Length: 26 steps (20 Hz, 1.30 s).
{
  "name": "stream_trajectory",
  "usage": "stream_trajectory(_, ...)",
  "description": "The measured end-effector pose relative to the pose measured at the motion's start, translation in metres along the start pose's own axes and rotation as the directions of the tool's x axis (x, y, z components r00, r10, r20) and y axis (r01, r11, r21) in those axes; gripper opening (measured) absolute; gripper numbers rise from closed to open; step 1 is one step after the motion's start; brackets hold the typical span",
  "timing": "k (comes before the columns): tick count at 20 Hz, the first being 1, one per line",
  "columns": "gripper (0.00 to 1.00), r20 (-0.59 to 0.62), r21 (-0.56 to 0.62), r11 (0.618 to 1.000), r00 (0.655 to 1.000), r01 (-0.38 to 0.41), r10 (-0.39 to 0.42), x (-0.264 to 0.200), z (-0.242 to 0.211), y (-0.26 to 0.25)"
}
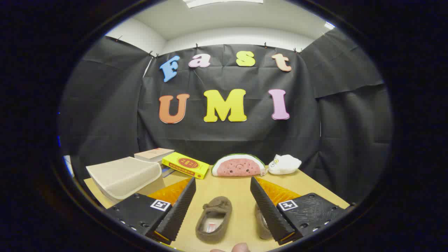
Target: Open the storage box then place both shoes into the box .Put the left shoe in first, then the right shoe, with the right side of both shoes facing outward in a uniform manner.
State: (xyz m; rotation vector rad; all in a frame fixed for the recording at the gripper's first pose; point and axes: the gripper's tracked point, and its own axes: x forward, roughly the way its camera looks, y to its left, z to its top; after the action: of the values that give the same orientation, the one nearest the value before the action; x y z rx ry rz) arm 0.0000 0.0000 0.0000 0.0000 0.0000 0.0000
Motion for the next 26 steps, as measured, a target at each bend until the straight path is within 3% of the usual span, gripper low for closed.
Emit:
stream_trajectory(18,0.95,-0.017,0.024,0.999,0.999,-0.033,0.033,0.016,-0.003,0.041)
stream_trajectory(22,0.95,-0.014,0.043,0.996,0.997,-0.077,0.078,0.014,0.004,0.06)
stream_trajectory(26,0.96,-0.024,0.152,0.968,0.979,-0.198,0.204,0.014,0.007,0.101)
